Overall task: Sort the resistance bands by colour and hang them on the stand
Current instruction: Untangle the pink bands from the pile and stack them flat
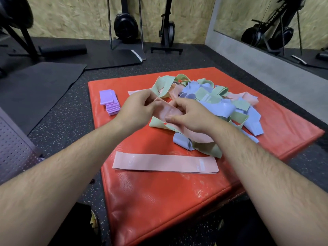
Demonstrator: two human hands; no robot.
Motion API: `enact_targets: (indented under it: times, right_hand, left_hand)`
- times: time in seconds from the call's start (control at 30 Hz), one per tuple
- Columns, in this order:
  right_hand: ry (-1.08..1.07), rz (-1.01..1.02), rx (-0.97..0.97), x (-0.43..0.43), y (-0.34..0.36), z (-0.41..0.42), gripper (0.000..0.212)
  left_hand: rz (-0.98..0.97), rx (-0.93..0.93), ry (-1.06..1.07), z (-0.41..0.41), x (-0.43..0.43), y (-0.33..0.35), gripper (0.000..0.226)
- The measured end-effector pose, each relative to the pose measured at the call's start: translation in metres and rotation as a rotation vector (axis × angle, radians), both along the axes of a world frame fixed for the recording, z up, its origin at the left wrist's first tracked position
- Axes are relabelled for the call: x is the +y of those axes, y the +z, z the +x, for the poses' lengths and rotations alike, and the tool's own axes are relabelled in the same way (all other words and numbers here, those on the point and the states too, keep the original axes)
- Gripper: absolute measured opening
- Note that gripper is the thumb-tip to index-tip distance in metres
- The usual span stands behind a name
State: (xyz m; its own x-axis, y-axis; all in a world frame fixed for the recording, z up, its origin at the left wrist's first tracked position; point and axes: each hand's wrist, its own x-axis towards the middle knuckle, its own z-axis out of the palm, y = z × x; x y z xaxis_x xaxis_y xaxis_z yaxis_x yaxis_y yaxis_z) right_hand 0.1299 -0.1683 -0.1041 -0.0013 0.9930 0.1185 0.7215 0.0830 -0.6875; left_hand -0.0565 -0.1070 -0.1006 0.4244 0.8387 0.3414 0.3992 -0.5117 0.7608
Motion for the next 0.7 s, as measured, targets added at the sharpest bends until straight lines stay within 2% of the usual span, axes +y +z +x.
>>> enact_targets:
  times: [0.27,0.47,0.7]
  right_hand:
    - [-0.081,-0.086,-0.205,-0.017,0.0,0.035,0.021]
    - [-0.18,-0.135,-0.242,-0.038,0.005,0.063,0.028]
    - [-0.21,-0.14,-0.235,-0.064,0.005,0.085,0.015]
  left_hand:
    - [-0.144,-0.109,0.181,-0.028,0.019,-0.003,0.015]
    - [-0.303,-0.188,0.165,-0.051,0.027,-0.011,0.018]
    - [-0.355,-0.209,0.17,-0.067,0.017,-0.017,0.019]
